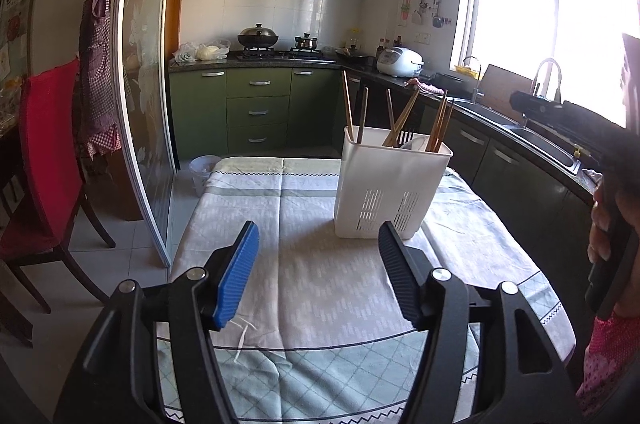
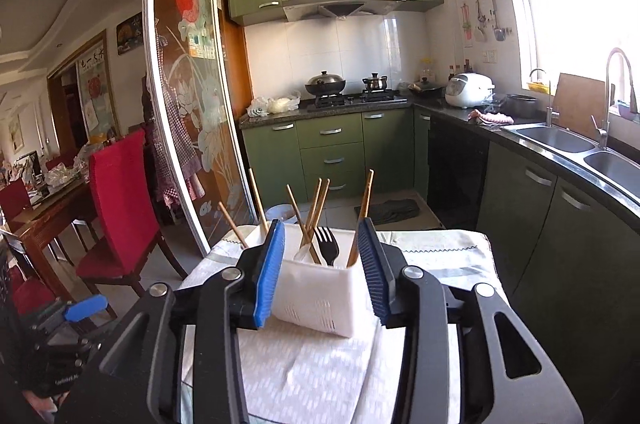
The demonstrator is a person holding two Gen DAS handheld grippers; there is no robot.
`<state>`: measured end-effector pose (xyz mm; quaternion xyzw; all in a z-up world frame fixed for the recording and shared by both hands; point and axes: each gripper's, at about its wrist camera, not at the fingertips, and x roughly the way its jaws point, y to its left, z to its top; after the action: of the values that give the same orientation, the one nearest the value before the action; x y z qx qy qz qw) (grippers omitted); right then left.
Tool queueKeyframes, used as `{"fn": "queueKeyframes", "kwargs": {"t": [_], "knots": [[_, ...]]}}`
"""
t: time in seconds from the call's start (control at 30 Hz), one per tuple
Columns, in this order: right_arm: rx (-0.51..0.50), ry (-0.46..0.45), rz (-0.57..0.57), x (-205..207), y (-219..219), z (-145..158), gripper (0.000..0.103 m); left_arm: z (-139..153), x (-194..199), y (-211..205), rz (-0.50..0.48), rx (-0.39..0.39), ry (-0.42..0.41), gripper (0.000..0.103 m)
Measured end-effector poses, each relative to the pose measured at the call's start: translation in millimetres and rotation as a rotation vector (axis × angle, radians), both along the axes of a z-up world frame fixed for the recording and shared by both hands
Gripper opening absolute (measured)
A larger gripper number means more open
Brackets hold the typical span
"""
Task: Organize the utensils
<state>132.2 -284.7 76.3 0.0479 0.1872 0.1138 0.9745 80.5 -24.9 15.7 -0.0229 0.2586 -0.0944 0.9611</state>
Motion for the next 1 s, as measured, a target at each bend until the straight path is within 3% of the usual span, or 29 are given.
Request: {"fn": "queueKeyframes", "kwargs": {"t": [0.13,0.2,0.27,0.43,0.8,1.0], "knots": [[0.004,-0.011,-0.027,-55.6,-12.0,-24.1,0.069,-1.6,-15.7,-11.8,-0.012,0.014,-0.022,0.077],[0.013,-0.015,-0.045,-83.0,-17.0,-38.6,0.092,-2.7,-26.0,-15.7,-0.015,0.018,-0.043,0.082],[0.027,-0.013,-0.059,-105.8,-20.9,-50.3,0.098,-2.2,-36.3,-17.8,-0.013,0.018,-0.059,0.087],[0.056,-0.008,-0.066,-147.4,-22.7,-67.6,0.098,0.0,-58.0,-15.5,-0.008,-0.023,-0.075,0.096],[-0.046,-0.101,-0.142,-209.7,-10.2,-62.8,0.098,-2.1,-87.0,-4.6,0.006,-0.030,-0.052,0.096],[-0.054,-0.086,-0.145,-213.3,-10.6,-57.3,0.098,-3.2,-100.4,-3.5,0.005,-0.014,-0.054,0.096]]}}
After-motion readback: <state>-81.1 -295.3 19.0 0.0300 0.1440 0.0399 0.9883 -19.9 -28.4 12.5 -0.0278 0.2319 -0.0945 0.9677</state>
